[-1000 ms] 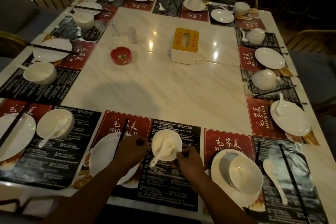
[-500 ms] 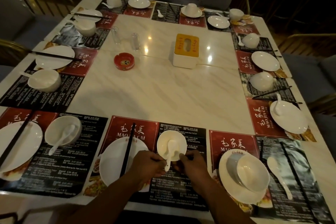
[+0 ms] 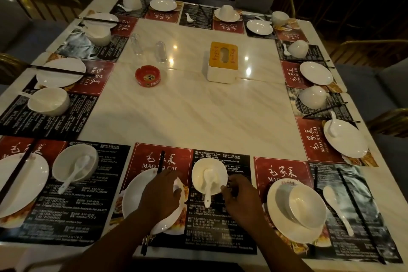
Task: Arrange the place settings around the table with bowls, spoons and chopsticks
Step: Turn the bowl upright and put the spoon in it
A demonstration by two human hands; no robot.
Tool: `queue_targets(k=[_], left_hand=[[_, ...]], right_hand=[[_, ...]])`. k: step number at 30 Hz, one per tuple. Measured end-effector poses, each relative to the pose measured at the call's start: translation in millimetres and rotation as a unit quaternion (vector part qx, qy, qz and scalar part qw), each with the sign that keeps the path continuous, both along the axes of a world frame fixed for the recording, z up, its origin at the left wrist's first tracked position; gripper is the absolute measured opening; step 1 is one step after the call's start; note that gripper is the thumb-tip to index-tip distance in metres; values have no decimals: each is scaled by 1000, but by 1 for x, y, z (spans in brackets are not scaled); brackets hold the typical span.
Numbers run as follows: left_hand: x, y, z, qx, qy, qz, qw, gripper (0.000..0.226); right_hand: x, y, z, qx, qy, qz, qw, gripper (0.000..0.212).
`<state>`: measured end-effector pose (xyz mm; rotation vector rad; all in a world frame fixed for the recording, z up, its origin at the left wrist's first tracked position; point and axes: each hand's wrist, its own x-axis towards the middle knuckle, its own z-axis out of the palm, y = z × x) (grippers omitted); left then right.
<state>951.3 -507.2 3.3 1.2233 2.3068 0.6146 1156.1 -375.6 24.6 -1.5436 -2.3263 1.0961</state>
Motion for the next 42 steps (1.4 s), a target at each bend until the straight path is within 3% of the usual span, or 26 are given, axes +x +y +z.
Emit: queue_targets(k=[2,8,11,17,31,42], left_hand=[[-7,0,-1,-28,46,-41,998,50],[-7,6,-3,-3,71,-86,994,62],[-1,14,-4,26,49,-111,992,75],[3,35,-6,43,-11,-131,990,98],[11,36,-8,101,-31,-100,989,89],[10,38,-13,96,-37,-101,990,85]], right_hand=[[-3,-11,12,18,-5,37,999,20],[-15,-35,14,-224,54,-72,970,21],[-14,-35,10,-282,99,-111,948,21],[-5,-29,7,-249,81,-96,960,22],[1,-7,-5,-179,42,-53,981,41],[3,-3,-8,-166,48,-46,984,38]])
